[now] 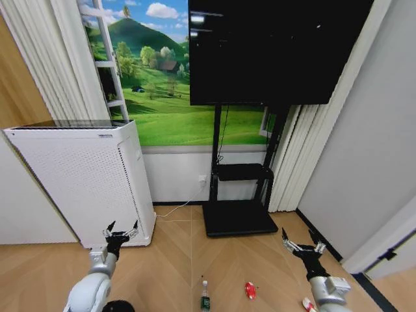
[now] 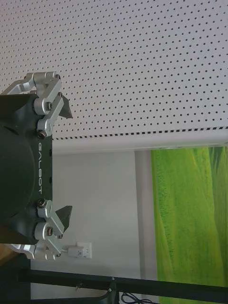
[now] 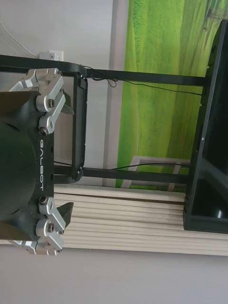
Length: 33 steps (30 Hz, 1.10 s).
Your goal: Pick up the trash bin and place the garbage on the floor into it.
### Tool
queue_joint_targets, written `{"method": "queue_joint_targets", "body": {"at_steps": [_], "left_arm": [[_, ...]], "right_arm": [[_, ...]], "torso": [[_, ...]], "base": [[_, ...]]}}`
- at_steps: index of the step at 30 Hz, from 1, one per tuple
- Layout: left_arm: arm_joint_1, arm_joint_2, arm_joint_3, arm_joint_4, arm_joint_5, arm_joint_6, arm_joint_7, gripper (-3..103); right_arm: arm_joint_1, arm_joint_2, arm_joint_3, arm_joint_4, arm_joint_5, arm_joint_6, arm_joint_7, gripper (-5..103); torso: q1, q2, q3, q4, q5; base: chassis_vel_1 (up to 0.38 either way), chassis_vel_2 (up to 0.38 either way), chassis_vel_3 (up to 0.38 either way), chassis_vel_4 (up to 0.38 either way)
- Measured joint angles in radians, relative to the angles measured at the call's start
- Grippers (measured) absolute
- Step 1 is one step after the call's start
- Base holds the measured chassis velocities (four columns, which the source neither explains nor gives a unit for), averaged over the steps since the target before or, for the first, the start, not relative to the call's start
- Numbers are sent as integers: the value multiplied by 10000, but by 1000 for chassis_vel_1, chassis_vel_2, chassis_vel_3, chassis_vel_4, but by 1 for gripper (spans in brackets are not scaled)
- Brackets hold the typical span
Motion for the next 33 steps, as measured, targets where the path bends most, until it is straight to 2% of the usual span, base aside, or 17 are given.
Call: {"method": "queue_joint_targets", "body": {"at_steps": [15, 33], "left_arm": [[11, -11, -91, 0, -35, -97, -88, 100], [3, 1, -87, 44, -93, -101, -41, 100]], "right_arm": [[-36, 83, 3, 0, -121, 27, -63, 100], [36, 119, -73, -97, -218, 23, -93, 100]], "torso": [[-13, -45, -26, -1, 0], [-364, -883, -512, -1, 0]], "base": [[0, 0, 0, 0], [0, 0, 0, 0]]}}
